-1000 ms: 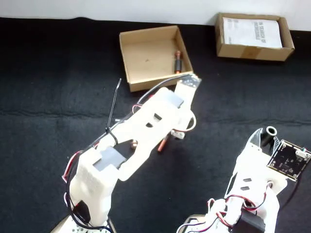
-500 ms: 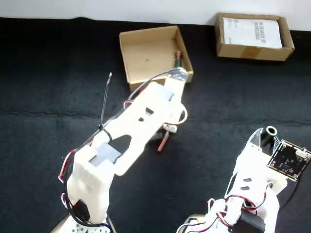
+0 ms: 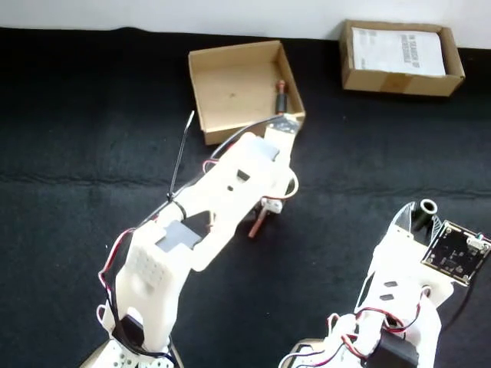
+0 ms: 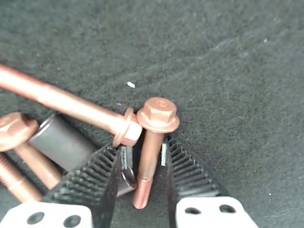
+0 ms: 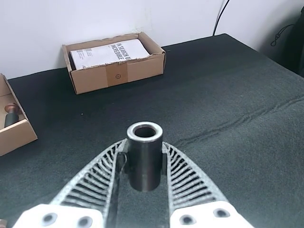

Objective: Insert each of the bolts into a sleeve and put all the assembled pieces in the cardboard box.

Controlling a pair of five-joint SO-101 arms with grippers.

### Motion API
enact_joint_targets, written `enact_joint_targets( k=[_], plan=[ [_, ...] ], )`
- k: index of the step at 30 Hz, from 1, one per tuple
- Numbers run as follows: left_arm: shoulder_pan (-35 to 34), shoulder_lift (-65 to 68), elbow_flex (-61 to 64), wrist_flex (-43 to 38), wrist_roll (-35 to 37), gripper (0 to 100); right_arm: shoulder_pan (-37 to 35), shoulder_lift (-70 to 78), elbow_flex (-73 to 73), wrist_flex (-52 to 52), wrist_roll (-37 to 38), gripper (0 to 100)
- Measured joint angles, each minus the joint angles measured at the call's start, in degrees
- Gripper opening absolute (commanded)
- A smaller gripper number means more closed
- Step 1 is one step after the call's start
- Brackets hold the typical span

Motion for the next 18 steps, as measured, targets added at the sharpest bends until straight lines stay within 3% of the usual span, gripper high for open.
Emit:
enact_joint_targets(
  k=[12, 16, 18],
  plan=[
    [0.0, 2.11, -1.67, -2.46, -0.18, 12, 0.0, 0.0, 0.0, 0.0, 0.0, 0.6],
    [0.0, 5.01, -5.98, -1.58, -0.18, 1, 0.0, 0.0, 0.0, 0.0, 0.0, 0.6],
    [0.18, 6.42, -8.35, -0.44, -0.18, 2, 0.0, 0.0, 0.0, 0.0, 0.0, 0.6]
  ],
)
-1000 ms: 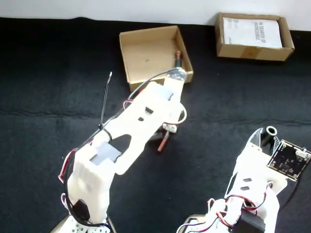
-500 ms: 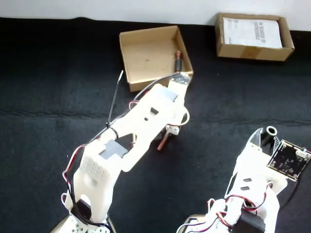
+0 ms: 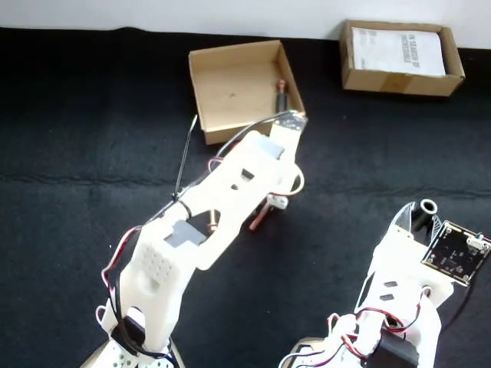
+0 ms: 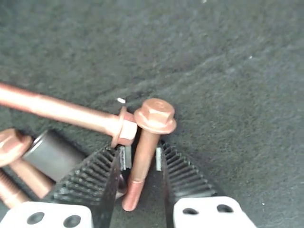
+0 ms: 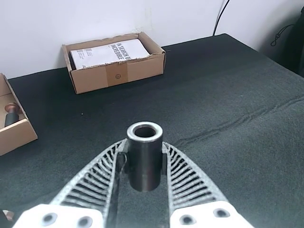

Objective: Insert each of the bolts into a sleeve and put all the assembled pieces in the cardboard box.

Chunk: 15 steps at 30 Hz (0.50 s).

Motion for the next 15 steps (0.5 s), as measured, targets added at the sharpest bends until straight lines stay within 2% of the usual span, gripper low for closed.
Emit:
enact_joint_targets(
  k=[10, 15],
  plan=[
    [2.11, 3.34, -10.46, 10.37, 0.0, 1, 0.0, 0.0, 2.02, -0.09, 0.0, 0.6],
    [3.6, 3.69, -19.43, 18.64, 0.0, 1, -3.52, 0.0, 7.21, -0.09, 0.0, 0.6]
  ],
)
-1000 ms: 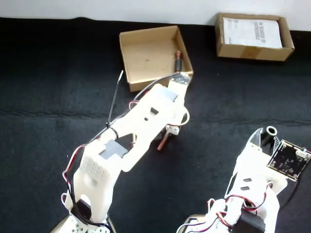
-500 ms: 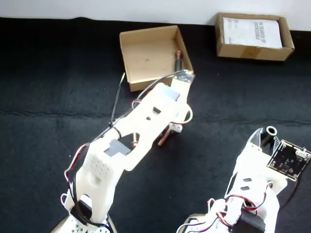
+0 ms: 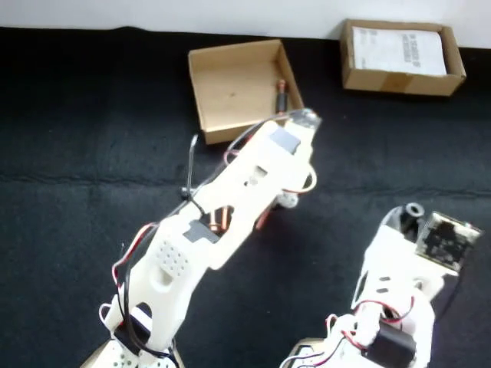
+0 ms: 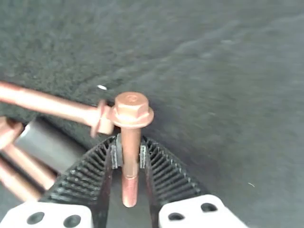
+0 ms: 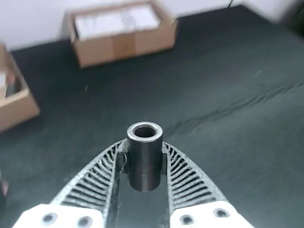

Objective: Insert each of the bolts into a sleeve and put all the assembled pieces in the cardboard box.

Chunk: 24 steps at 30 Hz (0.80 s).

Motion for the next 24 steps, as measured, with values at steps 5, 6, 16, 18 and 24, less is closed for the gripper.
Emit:
enact_joint_targets(
  k=[5, 6, 16, 18, 24],
  plan=[
    [1.76, 0.0, -10.99, 7.65, 0.0, 1, -6.15, 0.0, 3.96, 0.0, 0.0, 0.6],
    [1.93, 0.0, -12.92, 8.79, 0.0, 1, -7.47, 0.0, 4.66, 0.0, 0.0, 0.6],
    [2.29, 0.0, -27.52, 11.25, 2.81, 1, -17.93, 0.0, 10.11, -2.81, 0.0, 0.6],
    [2.29, 0.0, -30.33, 11.25, 5.63, 1, -18.99, 0.0, 11.96, -6.07, 0.0, 0.6],
    [2.29, 0.0, -38.24, 11.34, 11.34, 1, -20.66, 0.0, 17.32, -18.73, 0.0, 0.6]
  ],
)
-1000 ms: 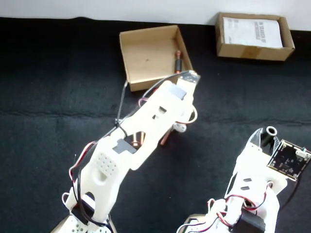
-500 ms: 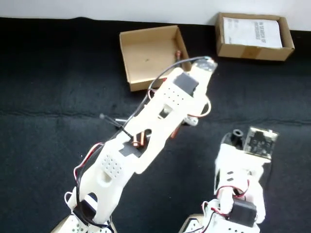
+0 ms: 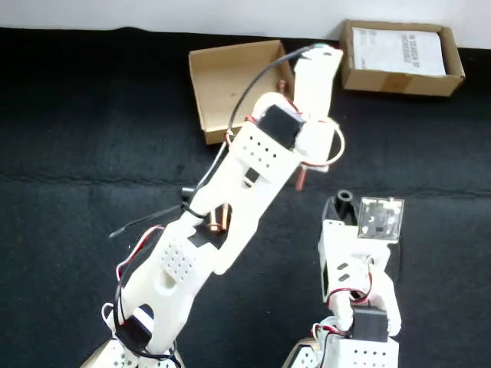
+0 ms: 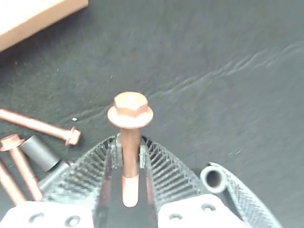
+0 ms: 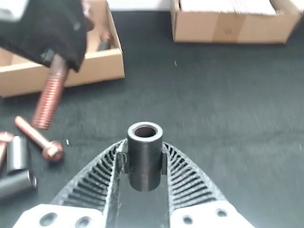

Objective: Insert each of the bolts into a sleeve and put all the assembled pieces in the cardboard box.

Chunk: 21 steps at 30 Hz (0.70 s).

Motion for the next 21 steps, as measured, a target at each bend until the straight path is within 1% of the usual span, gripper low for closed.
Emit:
enact_joint_targets(
  k=[5, 11, 16, 18, 21],
  plan=[
    [-0.53, 0.0, -6.68, 0.0, 2.46, 1, -2.46, 0.09, 1.14, -8.26, 0.0, 0.6],
    [-2.2, -0.18, -14.24, 0.79, 2.99, 1, -6.07, 0.09, 1.14, -14.86, 0.0, 0.6],
    [-2.99, -0.18, -14.68, 0.88, 2.99, 1, -7.47, 0.09, 1.14, -17.14, 0.0, 0.6],
    [-3.52, -1.76, -14.68, 0.88, 2.99, 1, -7.56, 0.09, 1.14, -17.49, 0.0, 0.6],
    [-3.52, -5.54, -14.68, 0.88, 1.14, 1, -7.74, 0.09, 1.14, -17.58, 0.0, 0.6]
  ],
)
